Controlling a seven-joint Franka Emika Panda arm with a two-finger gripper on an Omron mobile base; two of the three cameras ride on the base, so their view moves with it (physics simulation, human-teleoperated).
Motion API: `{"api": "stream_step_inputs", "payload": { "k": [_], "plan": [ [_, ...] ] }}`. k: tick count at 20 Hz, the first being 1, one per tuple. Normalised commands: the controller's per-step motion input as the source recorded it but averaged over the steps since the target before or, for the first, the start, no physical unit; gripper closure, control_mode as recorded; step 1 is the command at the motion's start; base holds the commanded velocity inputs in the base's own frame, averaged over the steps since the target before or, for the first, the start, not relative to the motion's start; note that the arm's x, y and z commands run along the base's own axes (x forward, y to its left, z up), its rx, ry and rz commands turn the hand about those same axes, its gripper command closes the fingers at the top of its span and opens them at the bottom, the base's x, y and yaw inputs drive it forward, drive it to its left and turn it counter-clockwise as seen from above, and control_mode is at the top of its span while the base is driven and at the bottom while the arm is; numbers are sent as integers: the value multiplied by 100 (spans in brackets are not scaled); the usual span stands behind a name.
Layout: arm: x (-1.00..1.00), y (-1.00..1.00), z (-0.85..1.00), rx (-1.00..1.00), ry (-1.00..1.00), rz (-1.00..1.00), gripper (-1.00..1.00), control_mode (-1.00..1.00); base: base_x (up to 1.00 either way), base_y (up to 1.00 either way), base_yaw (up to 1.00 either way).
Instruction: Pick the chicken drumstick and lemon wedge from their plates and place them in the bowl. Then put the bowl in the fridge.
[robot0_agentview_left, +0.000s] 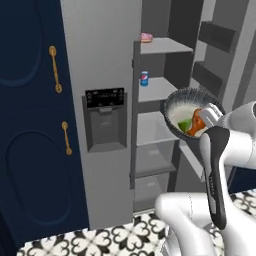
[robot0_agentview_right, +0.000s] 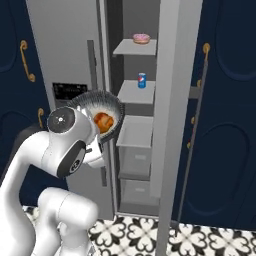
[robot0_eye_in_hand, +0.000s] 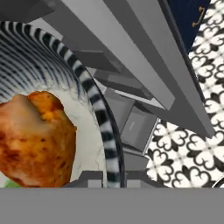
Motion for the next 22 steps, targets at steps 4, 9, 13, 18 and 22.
{"api": "stream_step_inputs", "payload": {
  "k": [4,9,13,18,22],
  "plan": [
    [0,0,0,0,0,0,100,100,68,-14,0],
    [0,0,0,0,0,0,100,100,32,-35,-1],
    [0,0,0,0,0,0,100,100,64,-26,-5],
    [0,0,0,0,0,0,100,100,65,-4,-1],
    [70,-29,-13,0,5,-10,100,-100,0,0,0]
  ]
}}
